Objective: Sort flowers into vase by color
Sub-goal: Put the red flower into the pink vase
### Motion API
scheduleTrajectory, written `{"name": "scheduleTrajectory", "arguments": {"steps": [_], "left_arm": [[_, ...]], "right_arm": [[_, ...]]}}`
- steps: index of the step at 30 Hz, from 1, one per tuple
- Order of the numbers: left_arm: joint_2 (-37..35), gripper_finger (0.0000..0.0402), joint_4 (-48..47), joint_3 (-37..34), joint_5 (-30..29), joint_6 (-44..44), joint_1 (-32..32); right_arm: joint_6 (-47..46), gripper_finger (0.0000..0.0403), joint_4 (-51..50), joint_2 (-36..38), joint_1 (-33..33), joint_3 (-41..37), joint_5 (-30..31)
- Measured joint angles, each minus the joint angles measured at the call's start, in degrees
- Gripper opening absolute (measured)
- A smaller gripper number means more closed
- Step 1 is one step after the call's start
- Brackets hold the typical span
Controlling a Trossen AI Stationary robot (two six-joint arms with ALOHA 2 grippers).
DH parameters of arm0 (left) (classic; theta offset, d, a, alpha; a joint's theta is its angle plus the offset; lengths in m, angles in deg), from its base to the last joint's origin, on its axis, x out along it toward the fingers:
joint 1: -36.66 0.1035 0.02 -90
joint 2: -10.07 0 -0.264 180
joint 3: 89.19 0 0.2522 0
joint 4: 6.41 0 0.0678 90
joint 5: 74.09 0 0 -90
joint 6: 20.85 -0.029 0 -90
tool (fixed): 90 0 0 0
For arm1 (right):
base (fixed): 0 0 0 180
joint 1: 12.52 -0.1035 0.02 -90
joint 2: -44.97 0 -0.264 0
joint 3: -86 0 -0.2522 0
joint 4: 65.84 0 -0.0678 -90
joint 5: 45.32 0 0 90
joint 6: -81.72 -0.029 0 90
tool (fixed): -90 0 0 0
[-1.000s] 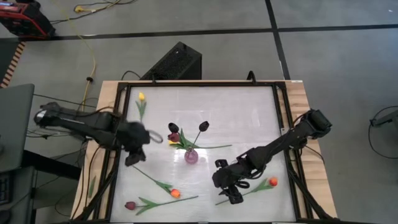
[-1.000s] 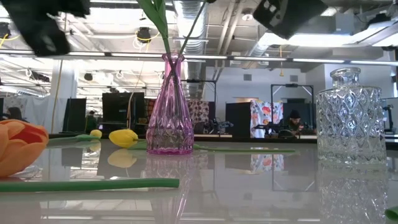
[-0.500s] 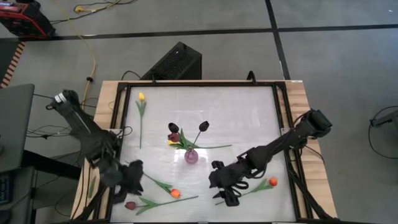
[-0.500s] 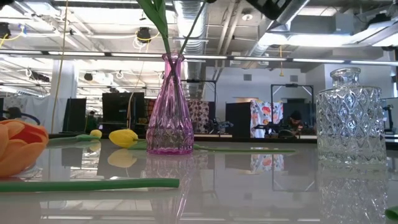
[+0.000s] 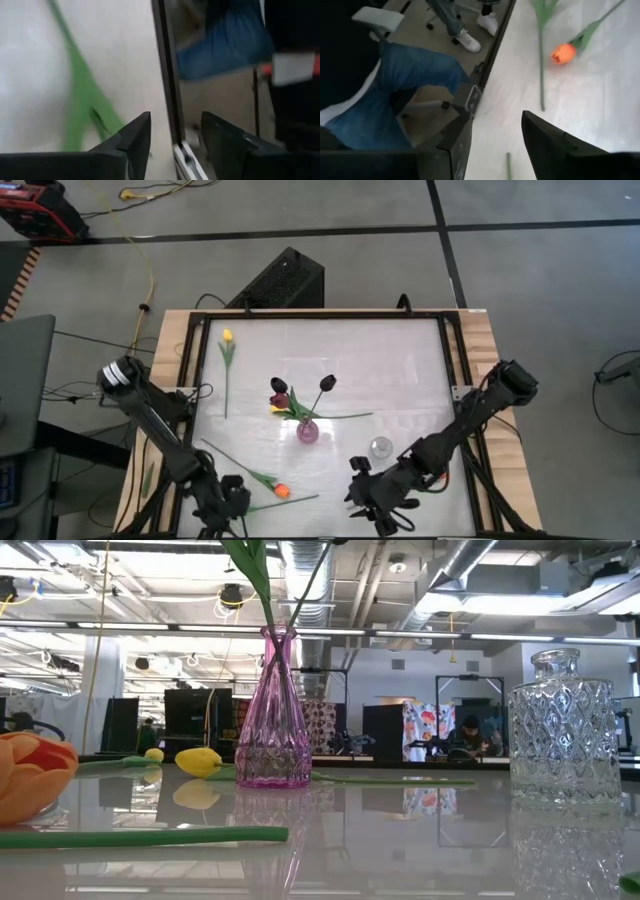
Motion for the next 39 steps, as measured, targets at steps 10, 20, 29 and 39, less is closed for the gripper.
{"name": "scheduleTrajectory", "arguments": {"steps": [10,20,29,39], "left_arm": [[4.95,0.0162,-15.01,5.87,-1.07,0.34,-0.26],[4.98,0.0158,-18.87,5.87,-4.36,2.70,-2.78],[7.27,0.0158,-19.94,5.87,-5.56,2.96,-3.93],[11.25,0.0105,-24.73,8.51,-1.98,0.44,-3.38]], "right_arm": [[2.29,0.0180,-0.12,0.00,2.83,0.00,0.42],[2.90,0.0179,-1.45,0.00,1.75,-0.02,-1.21],[2.90,0.0179,-1.41,0.00,-0.17,0.00,-1.21],[2.90,0.0179,-1.39,0.00,-1.46,-0.02,-1.18]]}}
